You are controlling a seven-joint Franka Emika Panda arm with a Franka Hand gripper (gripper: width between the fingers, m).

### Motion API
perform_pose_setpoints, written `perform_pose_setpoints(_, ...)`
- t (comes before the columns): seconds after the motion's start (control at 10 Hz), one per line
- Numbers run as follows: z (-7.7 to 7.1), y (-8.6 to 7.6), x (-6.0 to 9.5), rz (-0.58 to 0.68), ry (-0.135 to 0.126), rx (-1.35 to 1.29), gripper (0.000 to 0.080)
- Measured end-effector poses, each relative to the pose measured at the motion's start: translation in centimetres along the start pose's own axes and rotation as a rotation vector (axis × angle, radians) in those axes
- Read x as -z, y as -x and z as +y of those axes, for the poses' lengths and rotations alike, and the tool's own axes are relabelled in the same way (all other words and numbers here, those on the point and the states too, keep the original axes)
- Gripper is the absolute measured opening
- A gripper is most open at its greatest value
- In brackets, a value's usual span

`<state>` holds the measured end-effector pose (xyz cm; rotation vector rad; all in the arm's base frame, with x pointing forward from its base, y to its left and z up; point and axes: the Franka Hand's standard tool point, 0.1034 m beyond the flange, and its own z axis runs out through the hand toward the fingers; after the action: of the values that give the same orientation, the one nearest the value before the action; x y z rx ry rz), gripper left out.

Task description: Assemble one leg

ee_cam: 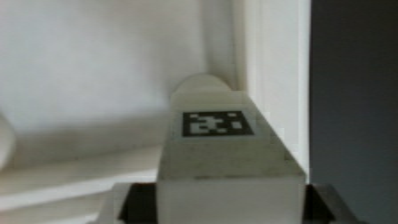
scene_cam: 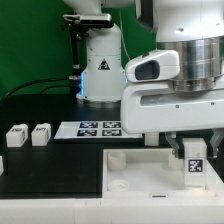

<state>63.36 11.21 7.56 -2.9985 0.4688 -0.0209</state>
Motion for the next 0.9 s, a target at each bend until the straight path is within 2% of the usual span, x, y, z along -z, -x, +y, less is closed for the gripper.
perform_pose_setpoints(0.3,0.2,-0.02,-0.11,0.0,0.003,-0.409,0.0295)
perform_pose_setpoints(0.6,0.22,0.03,-0.18,-0.009,-0.007,-0.839,0.0295)
perform_pose_setpoints(0.9,0.19,0.05,-0.18,-0.01,-0.006,-0.992,0.0295)
